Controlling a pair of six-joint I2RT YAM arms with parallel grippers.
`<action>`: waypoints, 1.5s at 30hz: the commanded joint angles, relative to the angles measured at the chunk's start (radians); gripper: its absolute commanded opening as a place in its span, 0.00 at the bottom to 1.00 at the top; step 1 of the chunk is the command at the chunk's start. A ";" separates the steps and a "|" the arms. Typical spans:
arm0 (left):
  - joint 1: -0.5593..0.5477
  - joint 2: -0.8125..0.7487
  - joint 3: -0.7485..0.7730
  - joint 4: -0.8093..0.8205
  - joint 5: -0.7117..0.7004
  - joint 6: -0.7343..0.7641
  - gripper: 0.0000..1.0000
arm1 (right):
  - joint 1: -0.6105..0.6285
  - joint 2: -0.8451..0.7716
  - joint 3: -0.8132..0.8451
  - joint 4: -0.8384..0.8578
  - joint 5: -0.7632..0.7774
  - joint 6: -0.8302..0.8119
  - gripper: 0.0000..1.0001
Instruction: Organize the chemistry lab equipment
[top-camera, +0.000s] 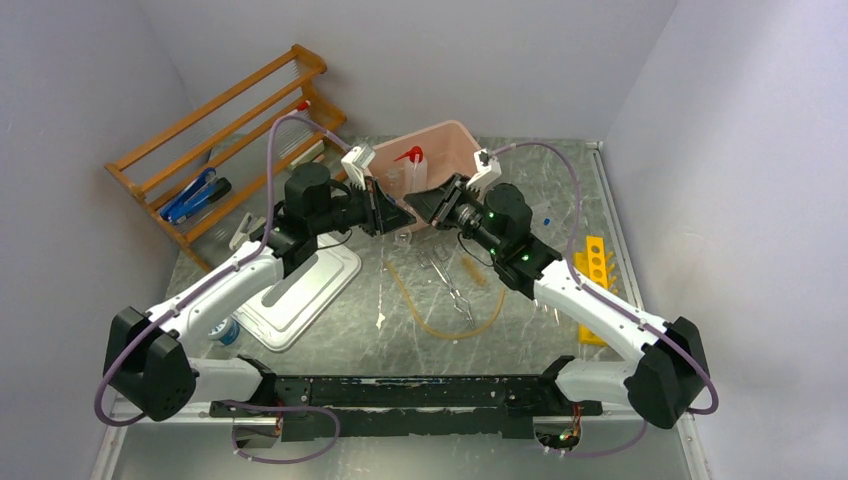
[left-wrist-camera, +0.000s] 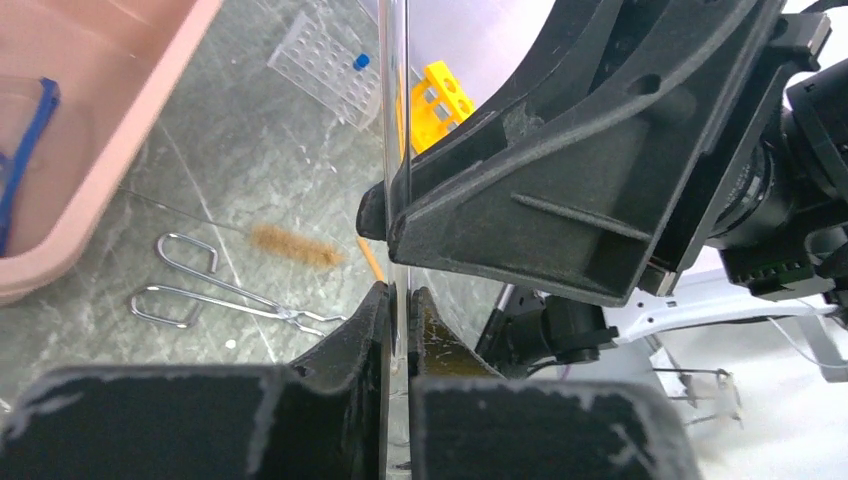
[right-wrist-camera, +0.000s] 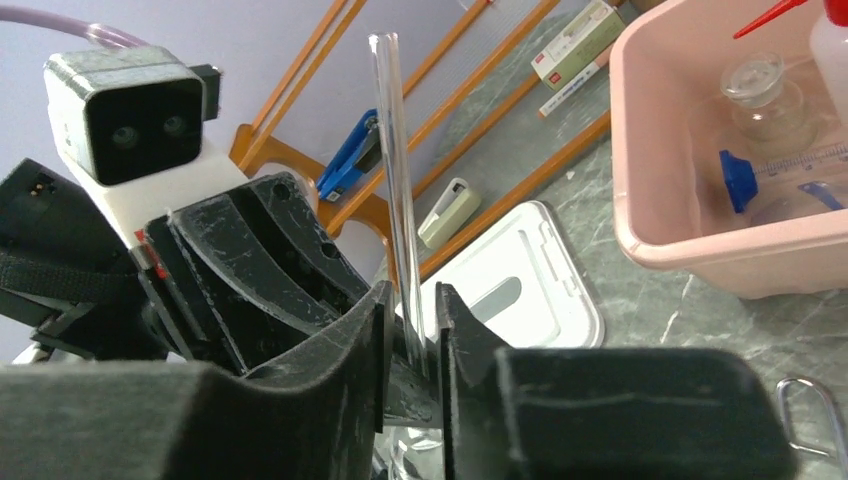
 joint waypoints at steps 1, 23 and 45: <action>-0.002 0.016 0.098 -0.083 -0.060 0.166 0.05 | -0.025 -0.001 0.044 -0.036 0.009 -0.024 0.36; -0.014 0.598 0.828 -0.745 -0.278 0.829 0.05 | -0.222 -0.074 0.165 -0.515 0.570 -0.091 0.64; -0.028 1.010 1.146 -1.010 -0.446 1.103 0.05 | -0.281 -0.097 0.185 -0.569 0.548 -0.201 0.64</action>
